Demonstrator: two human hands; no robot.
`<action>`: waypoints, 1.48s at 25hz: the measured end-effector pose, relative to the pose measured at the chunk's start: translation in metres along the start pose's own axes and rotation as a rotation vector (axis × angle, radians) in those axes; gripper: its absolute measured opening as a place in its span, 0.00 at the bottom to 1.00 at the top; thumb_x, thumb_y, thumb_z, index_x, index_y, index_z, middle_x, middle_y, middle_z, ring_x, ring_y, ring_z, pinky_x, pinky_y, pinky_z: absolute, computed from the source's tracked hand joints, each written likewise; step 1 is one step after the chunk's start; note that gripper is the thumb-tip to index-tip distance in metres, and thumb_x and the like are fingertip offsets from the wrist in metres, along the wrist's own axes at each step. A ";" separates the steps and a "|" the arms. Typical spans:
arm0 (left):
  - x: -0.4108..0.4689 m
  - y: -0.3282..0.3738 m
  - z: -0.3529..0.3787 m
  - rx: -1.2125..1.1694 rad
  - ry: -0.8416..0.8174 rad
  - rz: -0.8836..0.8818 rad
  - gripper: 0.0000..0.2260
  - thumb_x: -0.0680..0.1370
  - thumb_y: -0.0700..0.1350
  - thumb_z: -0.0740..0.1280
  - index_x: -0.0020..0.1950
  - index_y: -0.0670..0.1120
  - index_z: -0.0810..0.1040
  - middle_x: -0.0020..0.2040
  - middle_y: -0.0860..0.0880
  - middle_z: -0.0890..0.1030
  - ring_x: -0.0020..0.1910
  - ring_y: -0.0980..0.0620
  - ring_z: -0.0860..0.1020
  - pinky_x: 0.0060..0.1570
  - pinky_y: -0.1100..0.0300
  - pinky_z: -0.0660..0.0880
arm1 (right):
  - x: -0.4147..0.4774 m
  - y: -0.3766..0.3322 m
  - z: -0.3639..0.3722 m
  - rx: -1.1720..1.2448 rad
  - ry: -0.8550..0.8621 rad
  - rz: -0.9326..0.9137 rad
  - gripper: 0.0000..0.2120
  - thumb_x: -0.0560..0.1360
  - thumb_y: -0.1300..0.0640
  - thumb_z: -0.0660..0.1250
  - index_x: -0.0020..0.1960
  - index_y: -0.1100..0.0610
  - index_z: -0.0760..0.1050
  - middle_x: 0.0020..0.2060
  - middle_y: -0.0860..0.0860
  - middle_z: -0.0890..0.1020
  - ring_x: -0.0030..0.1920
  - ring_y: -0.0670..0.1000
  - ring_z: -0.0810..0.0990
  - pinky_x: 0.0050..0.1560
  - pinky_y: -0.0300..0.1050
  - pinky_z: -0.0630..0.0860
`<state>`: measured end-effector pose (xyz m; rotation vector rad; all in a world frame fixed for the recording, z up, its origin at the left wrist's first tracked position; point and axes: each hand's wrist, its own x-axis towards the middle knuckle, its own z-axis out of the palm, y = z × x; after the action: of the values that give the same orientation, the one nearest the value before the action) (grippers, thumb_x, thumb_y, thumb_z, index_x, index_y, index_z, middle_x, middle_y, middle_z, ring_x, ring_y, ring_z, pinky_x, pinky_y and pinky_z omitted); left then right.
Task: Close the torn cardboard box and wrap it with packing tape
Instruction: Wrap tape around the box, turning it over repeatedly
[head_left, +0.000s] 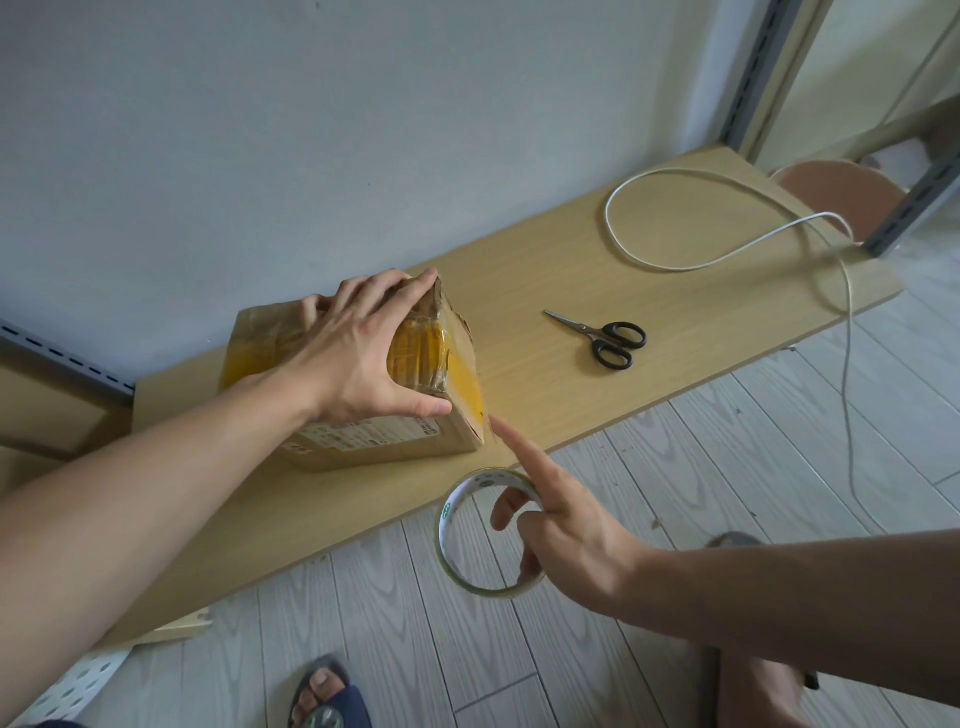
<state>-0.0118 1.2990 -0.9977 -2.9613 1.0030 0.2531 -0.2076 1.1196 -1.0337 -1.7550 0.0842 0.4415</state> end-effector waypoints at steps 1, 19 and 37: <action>0.000 0.000 0.000 0.000 0.001 -0.001 0.60 0.56 0.82 0.59 0.82 0.60 0.43 0.80 0.53 0.54 0.77 0.51 0.54 0.69 0.40 0.56 | 0.000 -0.001 0.001 -0.003 0.001 -0.002 0.40 0.78 0.67 0.53 0.77 0.32 0.47 0.51 0.51 0.75 0.39 0.49 0.77 0.42 0.50 0.83; -0.002 -0.002 0.002 -0.044 0.015 0.014 0.60 0.55 0.83 0.59 0.82 0.61 0.45 0.81 0.52 0.54 0.77 0.51 0.55 0.70 0.33 0.54 | 0.010 -0.015 0.044 -0.112 0.014 -0.006 0.50 0.74 0.63 0.59 0.73 0.31 0.28 0.60 0.52 0.75 0.50 0.49 0.78 0.55 0.54 0.79; -0.018 -0.024 -0.001 -0.051 -0.009 -0.096 0.41 0.63 0.77 0.58 0.73 0.64 0.57 0.79 0.49 0.52 0.71 0.34 0.65 0.60 0.36 0.70 | 0.028 -0.010 0.042 0.104 0.199 0.091 0.34 0.73 0.62 0.60 0.70 0.32 0.61 0.39 0.48 0.81 0.43 0.52 0.83 0.46 0.54 0.83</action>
<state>-0.0110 1.3285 -0.9954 -3.0400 0.8627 0.2953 -0.1892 1.1672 -1.0408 -1.6931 0.3241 0.3212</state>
